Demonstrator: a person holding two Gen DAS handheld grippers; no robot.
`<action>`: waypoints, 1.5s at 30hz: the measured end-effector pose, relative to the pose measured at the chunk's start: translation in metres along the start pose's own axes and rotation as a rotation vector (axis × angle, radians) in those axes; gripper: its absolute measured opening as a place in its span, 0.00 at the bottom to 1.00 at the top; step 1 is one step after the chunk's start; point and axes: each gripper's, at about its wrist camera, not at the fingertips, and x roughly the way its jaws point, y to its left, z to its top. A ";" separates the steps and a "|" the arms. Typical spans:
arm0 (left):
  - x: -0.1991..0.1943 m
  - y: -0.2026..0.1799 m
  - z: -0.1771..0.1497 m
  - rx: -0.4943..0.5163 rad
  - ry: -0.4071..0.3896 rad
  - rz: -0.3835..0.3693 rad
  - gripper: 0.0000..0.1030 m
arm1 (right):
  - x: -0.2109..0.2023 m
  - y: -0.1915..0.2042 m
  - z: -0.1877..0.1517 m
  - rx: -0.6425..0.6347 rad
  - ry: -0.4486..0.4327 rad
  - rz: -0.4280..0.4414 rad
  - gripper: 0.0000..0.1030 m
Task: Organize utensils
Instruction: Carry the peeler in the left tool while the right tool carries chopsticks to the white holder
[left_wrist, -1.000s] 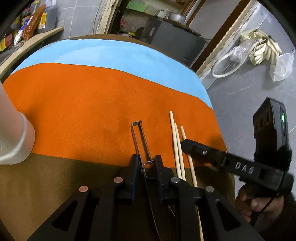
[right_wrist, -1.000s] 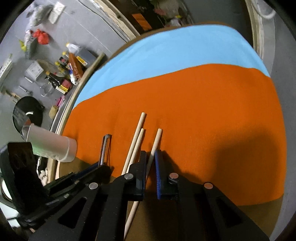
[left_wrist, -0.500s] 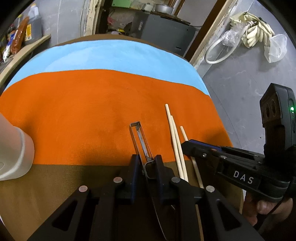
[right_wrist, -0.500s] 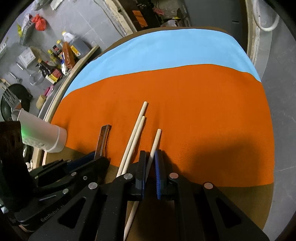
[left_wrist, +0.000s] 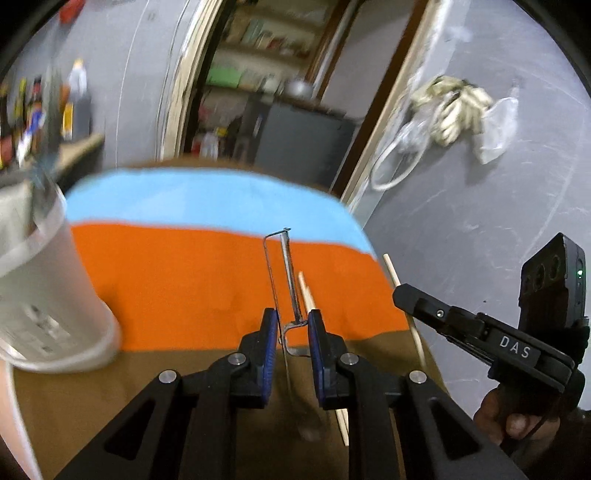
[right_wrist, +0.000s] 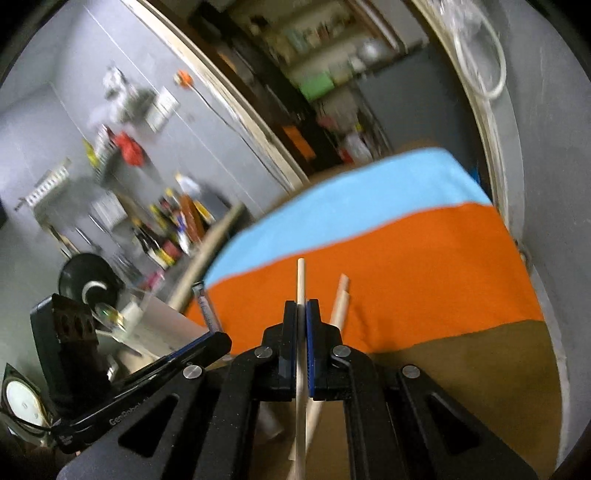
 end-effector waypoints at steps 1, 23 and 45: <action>-0.011 -0.001 0.002 0.020 -0.028 0.002 0.15 | -0.005 0.008 -0.001 -0.007 -0.033 0.009 0.04; -0.165 0.104 0.066 -0.017 -0.228 0.053 0.15 | -0.006 0.190 0.022 -0.235 -0.440 0.187 0.04; -0.191 0.190 0.082 -0.096 -0.247 0.255 0.15 | 0.069 0.291 0.026 -0.320 -0.585 0.193 0.04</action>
